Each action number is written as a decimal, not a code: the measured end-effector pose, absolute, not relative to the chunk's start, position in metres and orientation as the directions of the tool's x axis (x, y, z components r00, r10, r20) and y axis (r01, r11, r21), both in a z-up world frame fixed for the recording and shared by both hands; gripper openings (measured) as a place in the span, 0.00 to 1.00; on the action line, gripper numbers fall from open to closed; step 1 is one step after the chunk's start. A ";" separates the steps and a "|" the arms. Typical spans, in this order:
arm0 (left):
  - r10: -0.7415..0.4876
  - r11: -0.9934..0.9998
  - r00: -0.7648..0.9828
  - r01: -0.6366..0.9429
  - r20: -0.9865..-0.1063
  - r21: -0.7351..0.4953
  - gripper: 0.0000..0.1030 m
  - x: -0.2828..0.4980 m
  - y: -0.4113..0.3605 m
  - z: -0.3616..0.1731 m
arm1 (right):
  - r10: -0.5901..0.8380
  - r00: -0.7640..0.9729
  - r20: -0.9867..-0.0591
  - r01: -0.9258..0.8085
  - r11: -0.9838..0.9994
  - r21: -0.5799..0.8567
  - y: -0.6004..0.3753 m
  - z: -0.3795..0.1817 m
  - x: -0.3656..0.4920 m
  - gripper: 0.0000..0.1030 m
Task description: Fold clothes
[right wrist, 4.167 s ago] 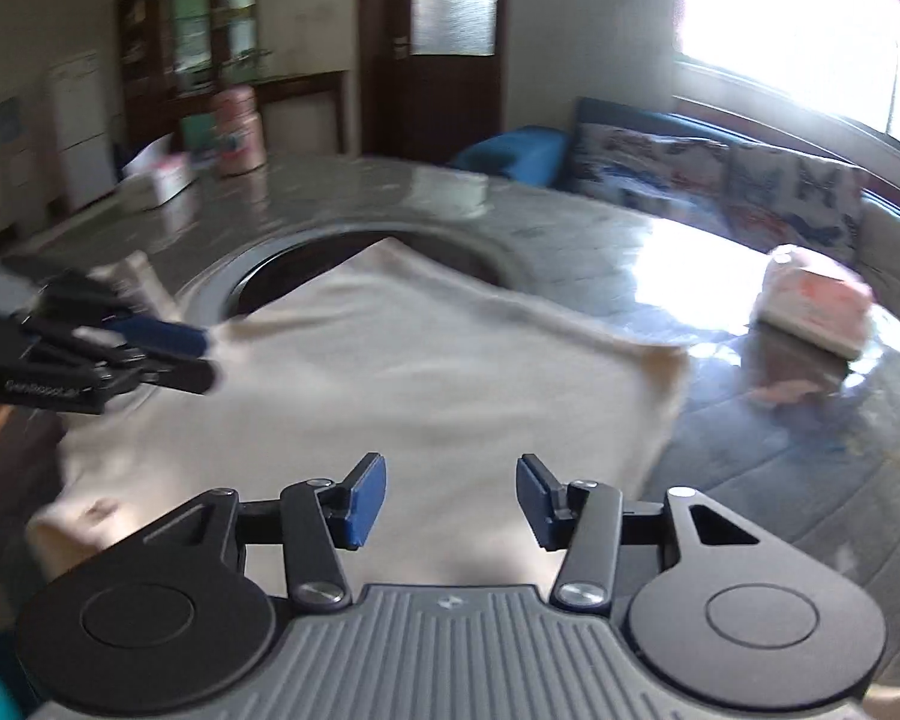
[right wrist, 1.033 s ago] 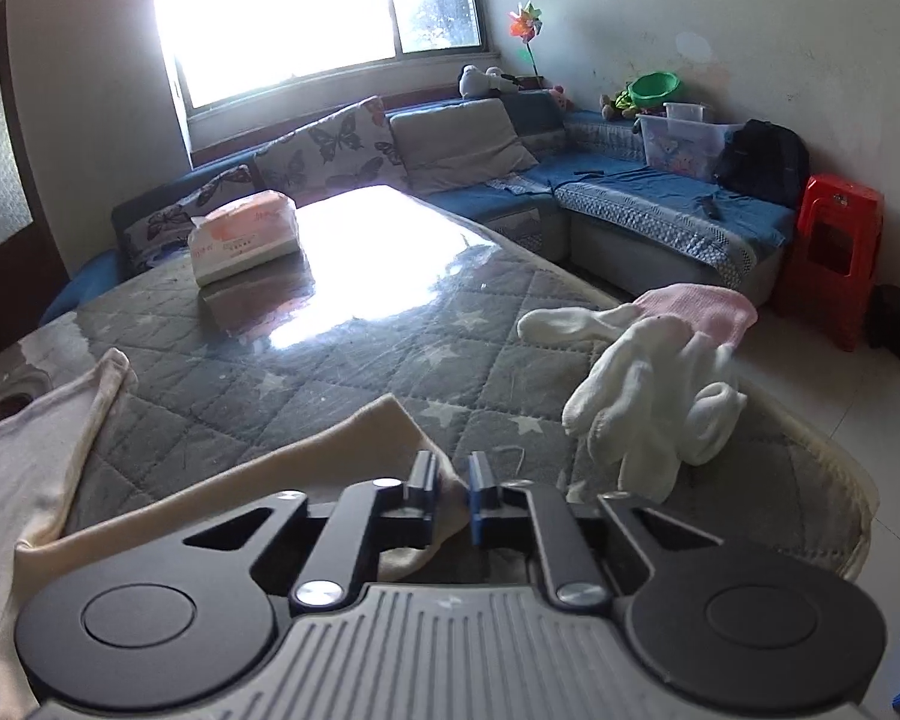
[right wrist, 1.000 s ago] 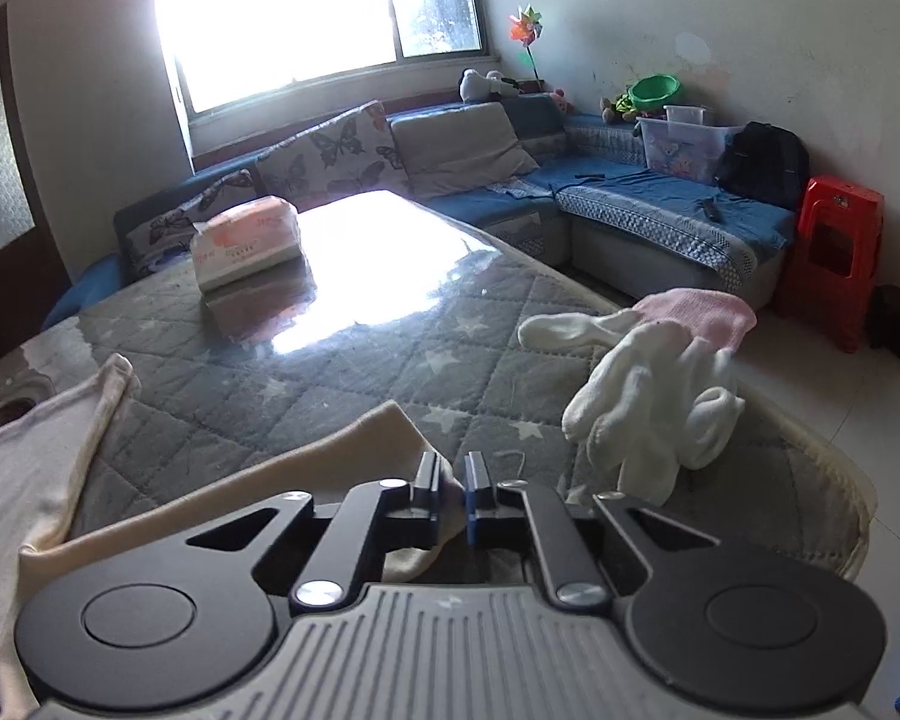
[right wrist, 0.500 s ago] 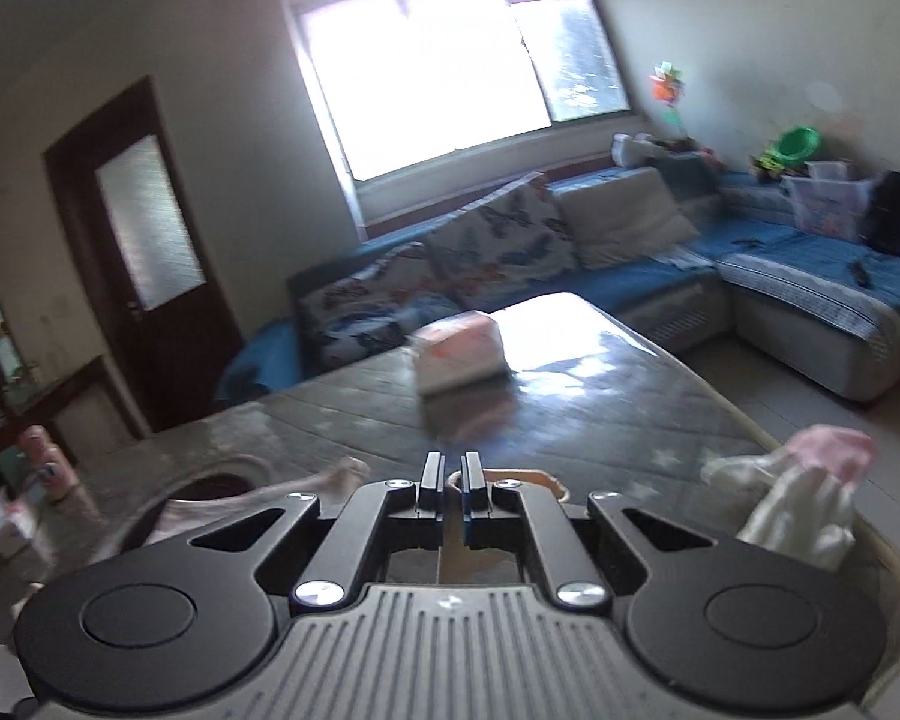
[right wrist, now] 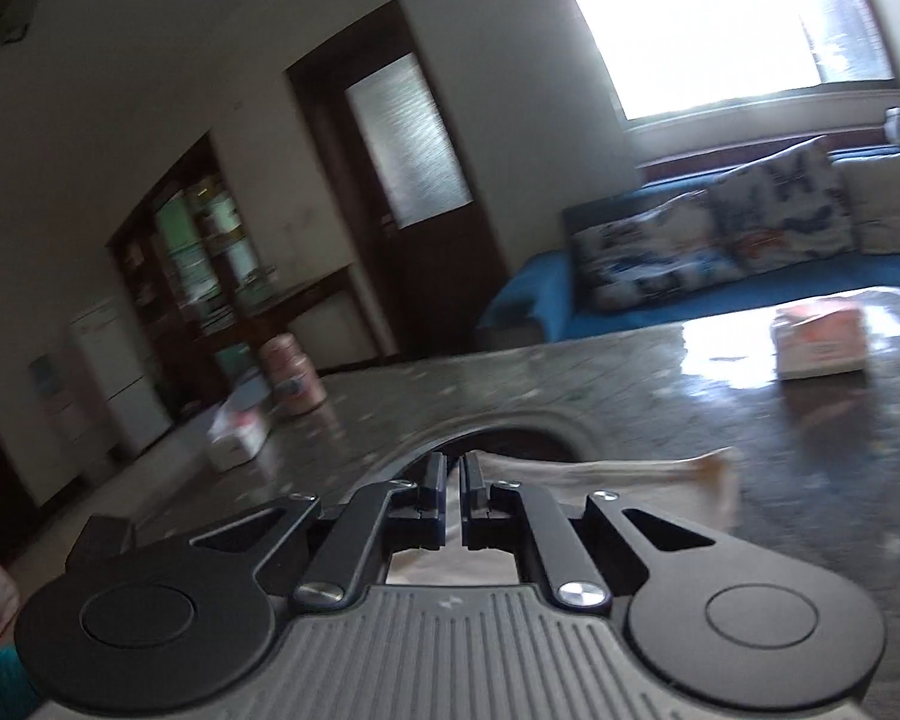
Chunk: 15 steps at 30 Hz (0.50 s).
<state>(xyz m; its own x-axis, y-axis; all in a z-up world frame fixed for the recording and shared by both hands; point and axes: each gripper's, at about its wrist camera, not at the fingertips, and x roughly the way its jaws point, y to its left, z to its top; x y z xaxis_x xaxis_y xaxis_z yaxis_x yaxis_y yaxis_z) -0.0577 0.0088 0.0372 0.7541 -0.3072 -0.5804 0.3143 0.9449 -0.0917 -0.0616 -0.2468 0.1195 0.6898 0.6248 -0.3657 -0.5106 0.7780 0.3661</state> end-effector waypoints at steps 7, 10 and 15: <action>-0.296 0.953 0.756 0.273 -0.584 -0.130 0.89 -0.057 0.020 0.036 | 0.655 0.621 -0.430 -0.556 0.755 0.347 -0.215 0.095 -0.052 0.07; -0.337 0.938 0.748 0.321 -0.572 -0.132 0.85 -0.056 0.004 0.040 | 0.590 0.671 -0.449 -0.518 0.806 0.285 -0.227 0.093 -0.066 0.13; -0.415 0.898 0.719 0.424 -0.557 -0.121 0.80 -0.048 -0.035 0.045 | 0.414 0.747 -0.520 -0.407 0.903 0.135 -0.256 0.080 -0.096 0.39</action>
